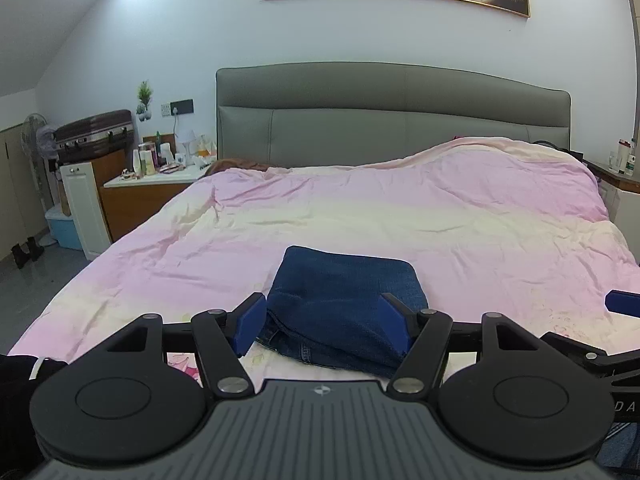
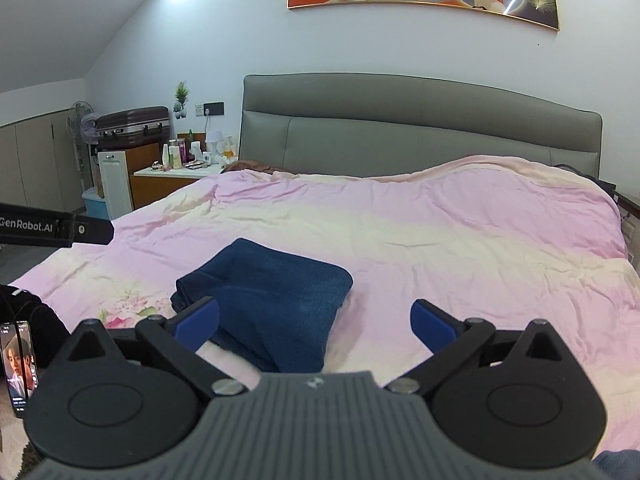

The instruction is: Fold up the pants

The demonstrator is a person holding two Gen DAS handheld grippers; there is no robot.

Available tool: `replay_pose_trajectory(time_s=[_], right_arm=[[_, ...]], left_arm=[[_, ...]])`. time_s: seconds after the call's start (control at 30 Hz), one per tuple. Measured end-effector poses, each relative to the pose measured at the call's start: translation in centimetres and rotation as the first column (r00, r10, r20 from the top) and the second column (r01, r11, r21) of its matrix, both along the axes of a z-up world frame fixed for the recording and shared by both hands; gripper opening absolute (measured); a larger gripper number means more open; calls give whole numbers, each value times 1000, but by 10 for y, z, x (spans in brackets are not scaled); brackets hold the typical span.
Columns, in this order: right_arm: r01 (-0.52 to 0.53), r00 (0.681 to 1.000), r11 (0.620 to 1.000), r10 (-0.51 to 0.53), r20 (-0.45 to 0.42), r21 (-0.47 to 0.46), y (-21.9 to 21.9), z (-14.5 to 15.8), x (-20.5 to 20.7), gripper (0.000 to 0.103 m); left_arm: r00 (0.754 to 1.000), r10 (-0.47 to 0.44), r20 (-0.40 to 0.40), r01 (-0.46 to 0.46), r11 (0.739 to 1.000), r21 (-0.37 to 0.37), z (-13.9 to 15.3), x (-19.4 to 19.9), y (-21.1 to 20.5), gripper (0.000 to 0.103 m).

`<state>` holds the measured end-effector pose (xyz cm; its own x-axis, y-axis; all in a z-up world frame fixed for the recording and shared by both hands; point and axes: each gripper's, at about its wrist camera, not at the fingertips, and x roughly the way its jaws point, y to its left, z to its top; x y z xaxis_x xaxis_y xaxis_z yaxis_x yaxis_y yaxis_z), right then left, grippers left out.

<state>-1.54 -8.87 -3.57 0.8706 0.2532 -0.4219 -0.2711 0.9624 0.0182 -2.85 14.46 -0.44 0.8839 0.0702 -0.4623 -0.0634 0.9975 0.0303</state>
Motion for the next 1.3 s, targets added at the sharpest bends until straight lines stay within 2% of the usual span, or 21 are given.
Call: replay_pose_trajectory(time_s=[0.17,0.3,0.43,1.3], right_arm=[[35,998,999,-35,-46,-8,-1,-19,3,98],[63,997,998,-64,-39,-26,0,-25,5,98],[95,995,995,-96,-38,-15,-3,-30,8,98],[103,995,994,-103,-12,19,-8,-26,-2,98]], left_arm=[[997,-31,-69,31,1000,-3,-21,4,-13,75],[995,-23,-102,29,998,58,-33,6,-22,76],[992,-32,-122,35,999,19,-36,5,-21,76],[990,-54,-127,60,997,40,-35,4,-28,78]])
